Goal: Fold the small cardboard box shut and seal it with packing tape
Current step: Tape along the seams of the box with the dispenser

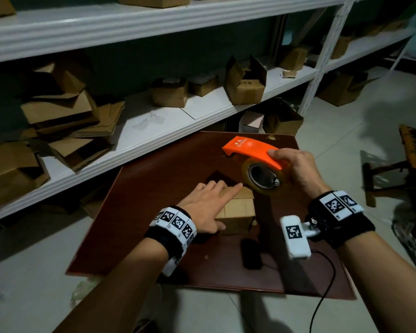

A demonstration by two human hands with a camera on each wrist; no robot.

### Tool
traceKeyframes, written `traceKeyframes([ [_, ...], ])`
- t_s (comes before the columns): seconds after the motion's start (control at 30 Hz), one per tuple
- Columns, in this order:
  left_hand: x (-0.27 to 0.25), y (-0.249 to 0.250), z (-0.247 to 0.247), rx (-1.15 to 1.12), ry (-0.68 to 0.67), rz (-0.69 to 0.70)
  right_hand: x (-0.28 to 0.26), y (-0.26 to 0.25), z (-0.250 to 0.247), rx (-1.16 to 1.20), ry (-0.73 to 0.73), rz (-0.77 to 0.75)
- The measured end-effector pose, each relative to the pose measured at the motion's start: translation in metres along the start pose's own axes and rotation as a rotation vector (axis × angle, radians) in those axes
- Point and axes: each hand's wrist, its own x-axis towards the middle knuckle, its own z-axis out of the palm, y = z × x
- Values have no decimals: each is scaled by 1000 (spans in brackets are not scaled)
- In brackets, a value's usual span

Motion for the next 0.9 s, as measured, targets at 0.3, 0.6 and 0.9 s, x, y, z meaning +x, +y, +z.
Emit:
traceKeyframes([
  [0.3,5,11,-1,28,19,-63,-1,-2,-1,5,-41,-4],
  [0.6,7,6,0,-165,97,-75,-10,-7,-4,30,-90,-29],
  [0.9,4,9,1,-137,154,-212,-9,6,3,219,-230,7],
])
